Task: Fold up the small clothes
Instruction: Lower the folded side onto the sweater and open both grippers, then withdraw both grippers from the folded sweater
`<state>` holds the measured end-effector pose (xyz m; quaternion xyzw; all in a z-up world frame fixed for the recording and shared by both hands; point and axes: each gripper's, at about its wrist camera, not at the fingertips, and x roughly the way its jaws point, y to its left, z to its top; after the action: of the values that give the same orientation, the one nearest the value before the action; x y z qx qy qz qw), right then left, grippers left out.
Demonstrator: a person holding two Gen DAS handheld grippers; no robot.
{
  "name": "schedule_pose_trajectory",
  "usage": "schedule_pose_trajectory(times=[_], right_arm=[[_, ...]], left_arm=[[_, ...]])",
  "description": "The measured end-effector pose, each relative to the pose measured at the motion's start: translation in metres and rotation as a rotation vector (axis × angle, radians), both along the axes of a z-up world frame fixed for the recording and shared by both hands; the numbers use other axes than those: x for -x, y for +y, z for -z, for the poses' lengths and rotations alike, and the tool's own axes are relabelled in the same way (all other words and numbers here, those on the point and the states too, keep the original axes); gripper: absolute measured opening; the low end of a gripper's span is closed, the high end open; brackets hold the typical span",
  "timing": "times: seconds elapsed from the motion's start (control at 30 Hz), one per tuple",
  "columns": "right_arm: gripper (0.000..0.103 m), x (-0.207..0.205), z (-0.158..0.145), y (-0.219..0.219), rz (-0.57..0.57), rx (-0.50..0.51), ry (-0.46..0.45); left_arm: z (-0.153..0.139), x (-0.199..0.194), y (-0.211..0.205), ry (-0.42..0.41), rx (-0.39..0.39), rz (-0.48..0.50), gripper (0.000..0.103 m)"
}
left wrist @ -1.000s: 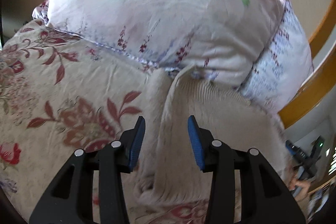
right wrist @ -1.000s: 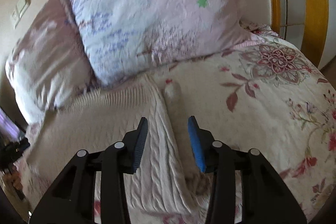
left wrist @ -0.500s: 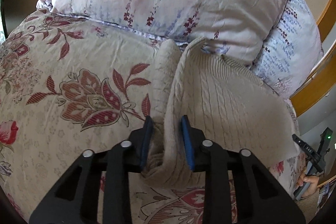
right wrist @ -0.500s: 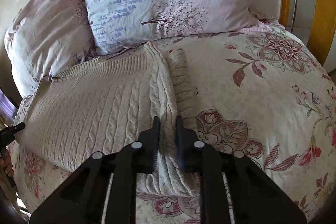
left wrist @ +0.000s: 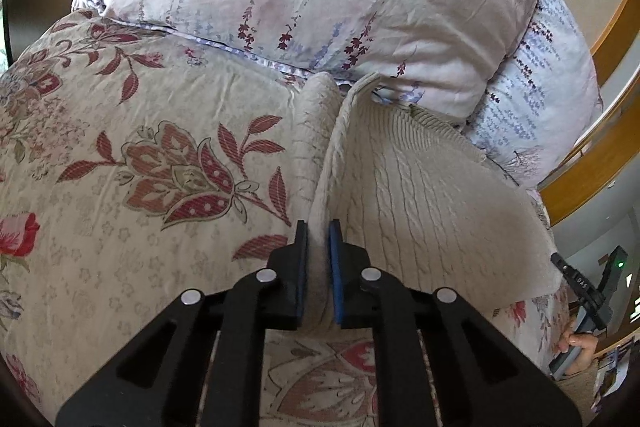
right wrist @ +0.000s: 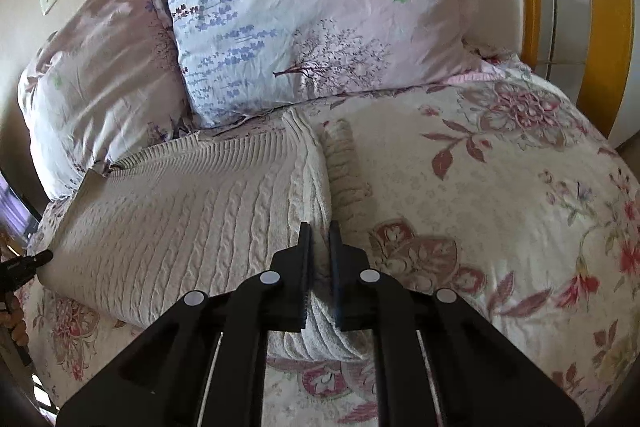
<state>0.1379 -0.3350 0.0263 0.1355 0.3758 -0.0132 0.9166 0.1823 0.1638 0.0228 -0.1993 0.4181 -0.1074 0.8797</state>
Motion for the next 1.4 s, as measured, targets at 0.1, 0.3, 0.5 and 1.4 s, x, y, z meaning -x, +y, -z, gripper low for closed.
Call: schedule_pose_trajectory(times=[0.1, 0.3, 0.5, 1.4], right_arm=[[0.009, -0.005, 0.011, -0.002, 0.021, 0.018, 0.039], [0.01, -0.015, 0.02, 0.003, 0.032, 0.059, 0.081], [0.036, -0.006, -0.003, 0.007, 0.04, 0.066, 0.031], [0.062, -0.053, -0.001, 0.094, -0.193, 0.104, 0.125]], left_arm=[[0.005, 0.0, 0.003, 0.005, 0.002, -0.006, 0.008], [0.013, -0.002, -0.001, 0.009, -0.02, -0.013, 0.012], [-0.003, 0.008, -0.002, -0.053, -0.065, -0.025, 0.031], [0.003, -0.033, 0.004, 0.062, 0.082, -0.007, 0.063]])
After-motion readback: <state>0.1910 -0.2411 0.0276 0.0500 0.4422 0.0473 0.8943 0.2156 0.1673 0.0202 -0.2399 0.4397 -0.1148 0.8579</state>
